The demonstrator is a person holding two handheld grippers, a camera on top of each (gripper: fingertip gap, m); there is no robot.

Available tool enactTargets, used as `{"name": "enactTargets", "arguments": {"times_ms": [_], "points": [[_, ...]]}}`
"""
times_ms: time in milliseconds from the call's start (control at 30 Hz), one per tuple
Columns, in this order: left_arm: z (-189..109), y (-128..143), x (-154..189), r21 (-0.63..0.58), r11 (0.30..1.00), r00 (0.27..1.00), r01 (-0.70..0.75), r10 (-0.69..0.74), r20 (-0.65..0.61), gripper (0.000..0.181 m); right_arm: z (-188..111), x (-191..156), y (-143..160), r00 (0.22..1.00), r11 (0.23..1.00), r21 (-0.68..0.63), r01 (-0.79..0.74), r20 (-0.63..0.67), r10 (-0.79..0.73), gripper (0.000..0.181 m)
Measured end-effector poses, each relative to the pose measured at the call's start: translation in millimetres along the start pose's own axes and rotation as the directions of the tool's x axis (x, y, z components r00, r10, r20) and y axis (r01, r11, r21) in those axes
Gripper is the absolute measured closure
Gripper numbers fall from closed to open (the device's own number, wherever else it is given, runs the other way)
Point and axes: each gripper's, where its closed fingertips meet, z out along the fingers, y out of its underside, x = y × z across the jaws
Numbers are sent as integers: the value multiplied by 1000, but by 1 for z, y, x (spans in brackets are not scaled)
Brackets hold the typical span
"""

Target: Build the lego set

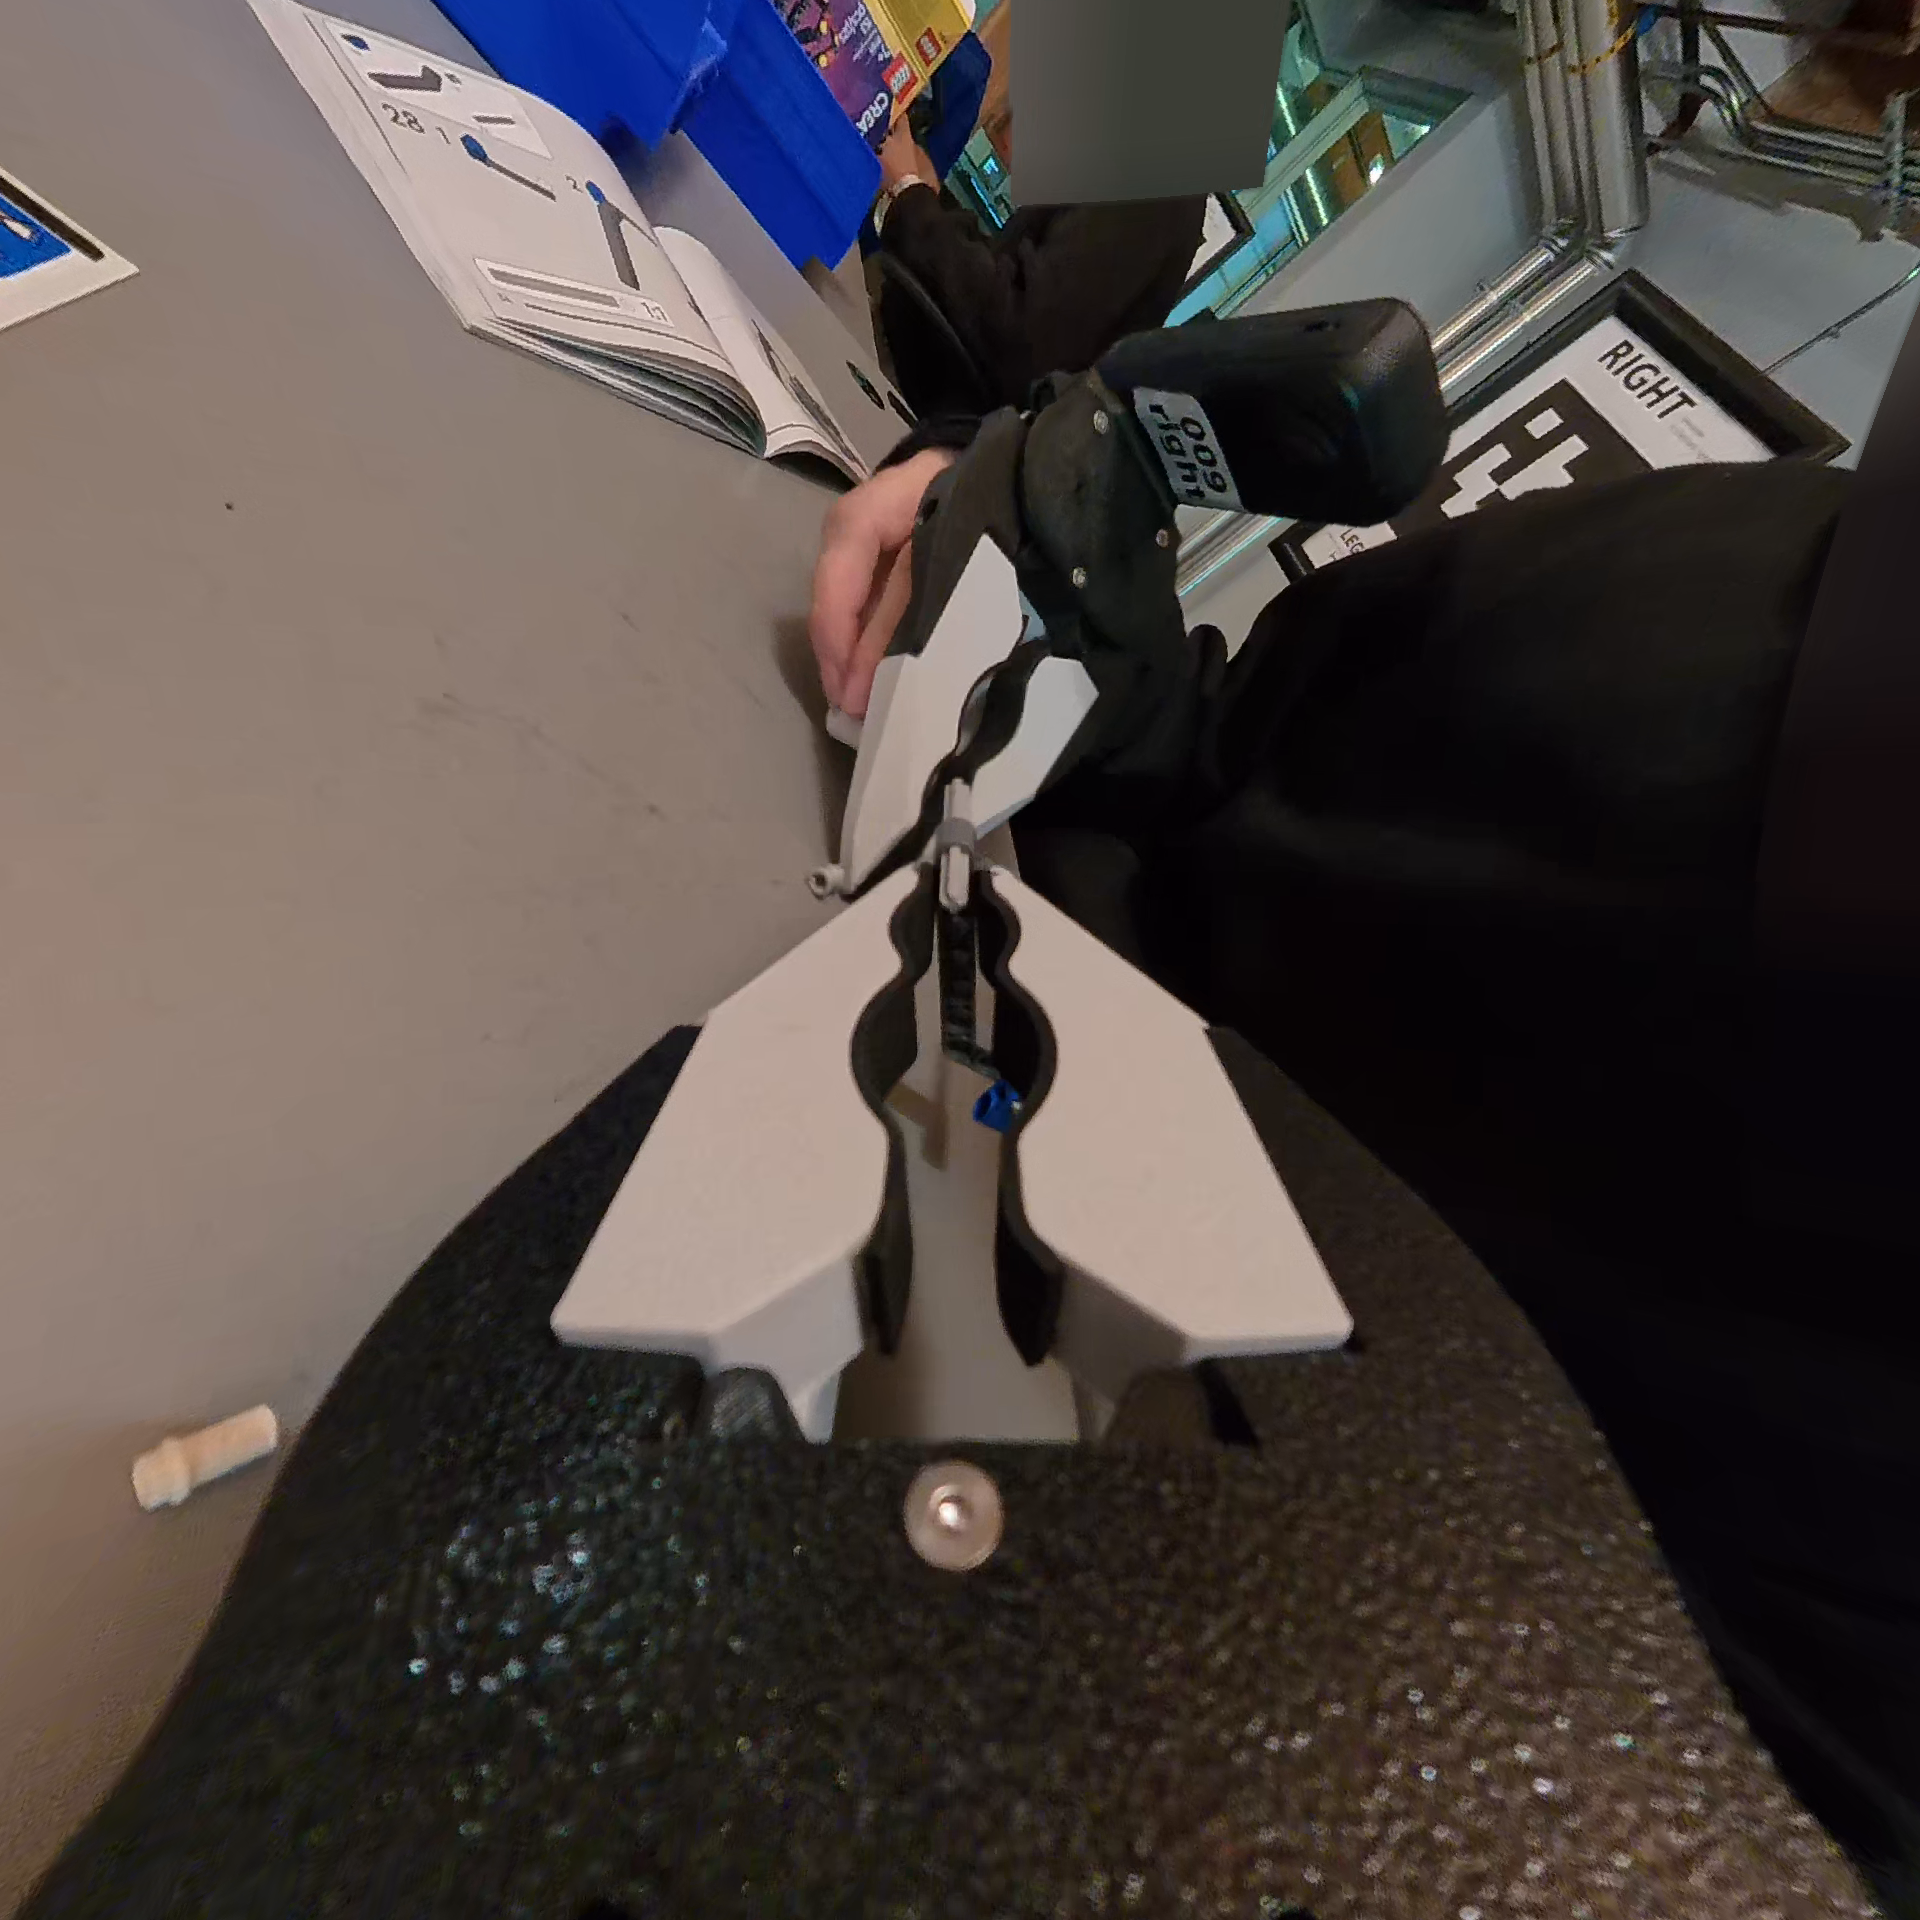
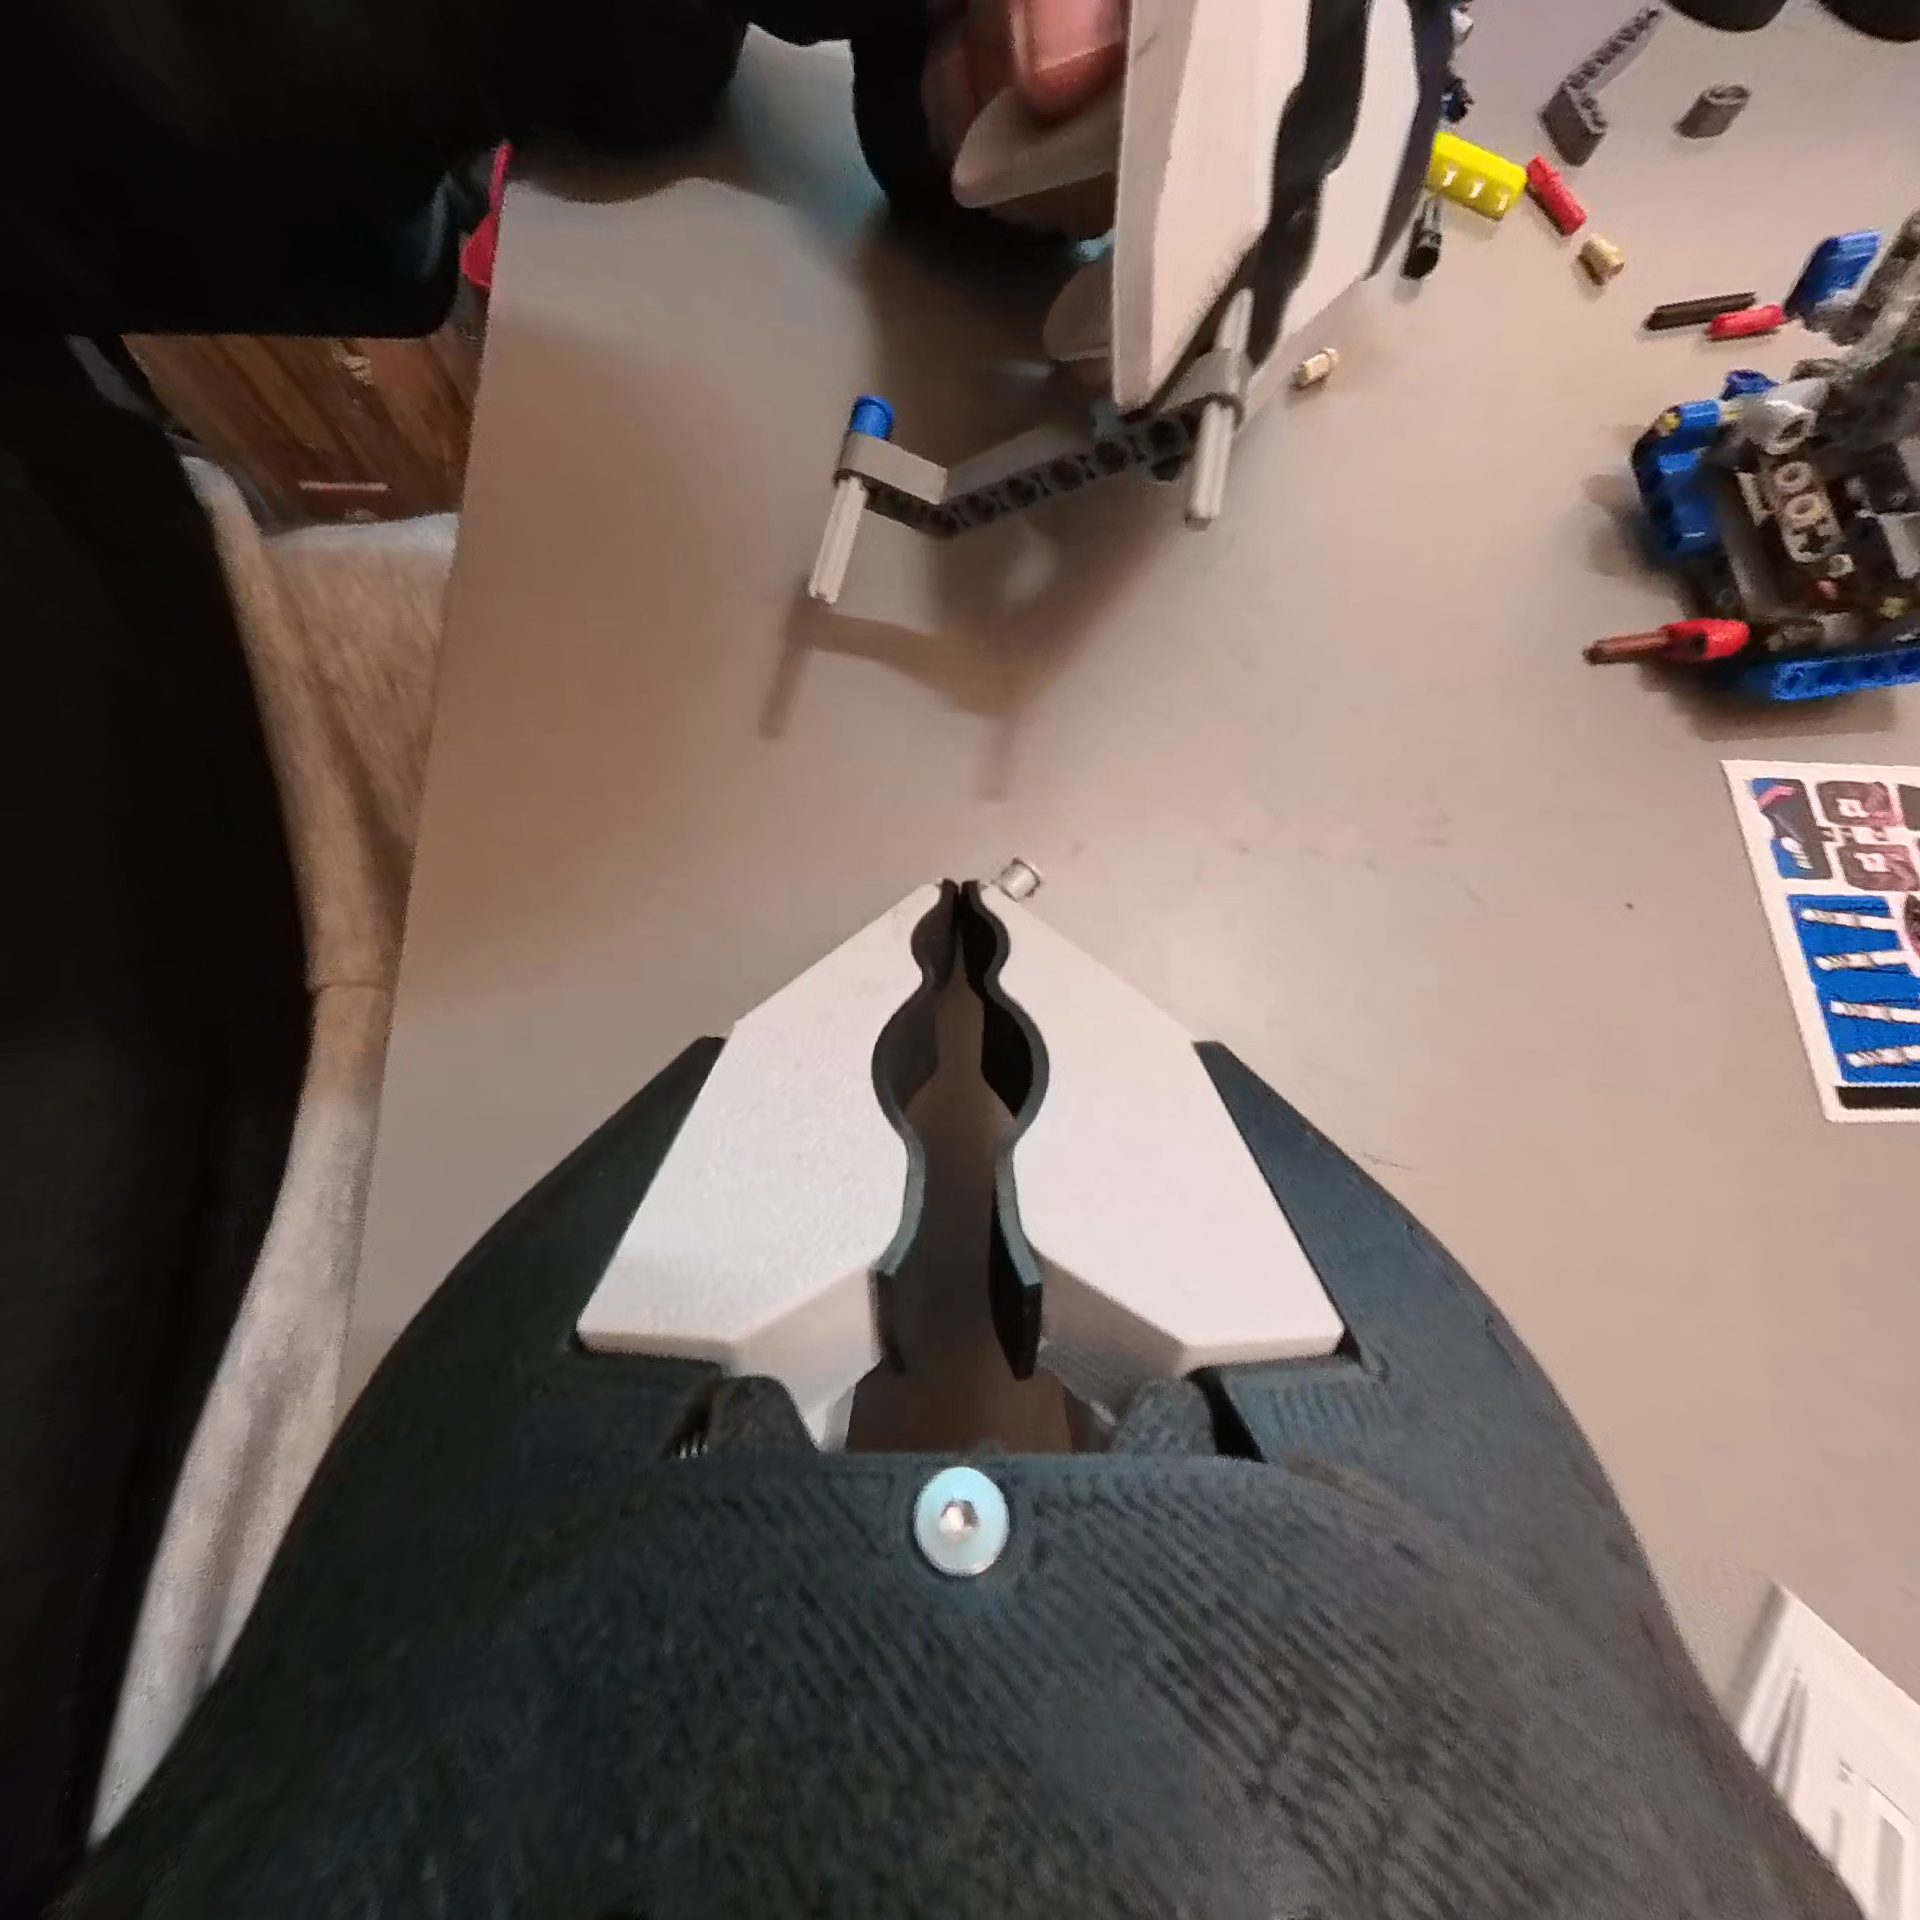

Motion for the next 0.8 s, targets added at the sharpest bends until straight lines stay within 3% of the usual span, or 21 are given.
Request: {"name": "enactTargets", "arguments": {"times_ms": [100,233,367,567,667,800], "points": [[-1,-1,1,7,1000,1000,-8,8,1,177,-2,-9,0,999,999,-31,8,38,-7,178],[0,0,-2,4,1000,1000,-1,1,12,177,-6,4,4,999,998,-67,2,-51,-5,176],[1,1,0,-4,1000,1000,-9,9,7,177,-1,7,-5,997,1000,-21,14,-77,-15,168],[0,0,0,3,1000,1000,-11,11,12,177,7,4,-5,998,999,-39,33,-44,-35,181],[-2,-3,-2,25,1000,1000,-1,0,21,177,12,4,-10,996,999,-29,-36,-80,33,181],[-9,-8,0,71,997,1000,-13,12,14,177,19,14,-16,940,960,15,-278,-201,275,181]]}}
